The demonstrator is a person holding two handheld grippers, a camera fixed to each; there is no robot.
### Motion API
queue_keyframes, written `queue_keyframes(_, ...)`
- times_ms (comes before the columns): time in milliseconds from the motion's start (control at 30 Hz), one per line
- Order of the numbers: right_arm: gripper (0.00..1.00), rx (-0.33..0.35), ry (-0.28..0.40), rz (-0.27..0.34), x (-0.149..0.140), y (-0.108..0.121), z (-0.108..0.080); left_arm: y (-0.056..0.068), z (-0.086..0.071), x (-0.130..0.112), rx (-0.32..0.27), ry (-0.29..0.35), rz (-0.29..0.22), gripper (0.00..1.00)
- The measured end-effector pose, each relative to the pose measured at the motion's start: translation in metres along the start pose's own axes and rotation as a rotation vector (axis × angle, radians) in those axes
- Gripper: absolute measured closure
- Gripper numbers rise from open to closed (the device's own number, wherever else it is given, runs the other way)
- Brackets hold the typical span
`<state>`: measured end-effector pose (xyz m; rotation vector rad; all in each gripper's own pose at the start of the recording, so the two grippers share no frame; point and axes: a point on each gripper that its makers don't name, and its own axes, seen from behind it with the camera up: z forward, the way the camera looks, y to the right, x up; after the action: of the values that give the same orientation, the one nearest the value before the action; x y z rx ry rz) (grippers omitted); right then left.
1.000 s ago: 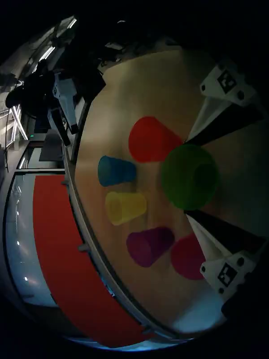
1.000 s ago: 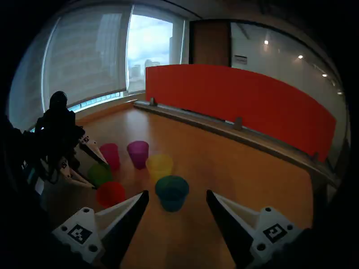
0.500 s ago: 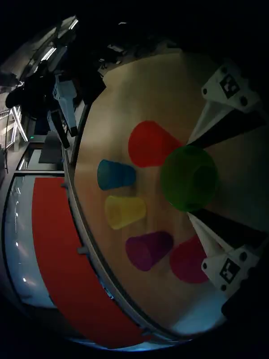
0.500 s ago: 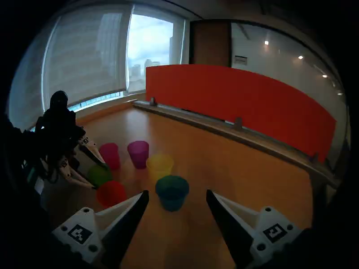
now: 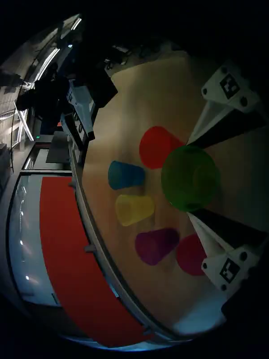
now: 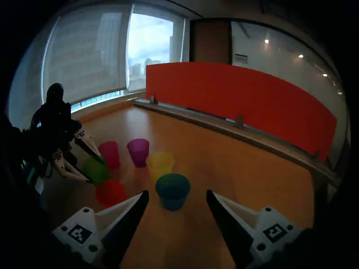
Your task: Pour water
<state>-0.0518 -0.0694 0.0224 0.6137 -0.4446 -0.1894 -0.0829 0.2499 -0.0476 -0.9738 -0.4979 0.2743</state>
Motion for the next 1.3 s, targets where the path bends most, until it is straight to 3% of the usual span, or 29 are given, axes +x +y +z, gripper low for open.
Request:
queue_keyframes(700, 0.01, 0.016, -0.063, -0.028, -0.028, -0.008, 0.039, -0.006, -0.028, 0.026, 0.032, 0.107, -0.039, 0.13)
queue_keyframes(1300, 0.01, 0.015, -0.128, -0.022, -0.048, -0.003, 0.078, -0.005, -0.044, 0.031, 0.037, 0.143, -0.063, 0.13)
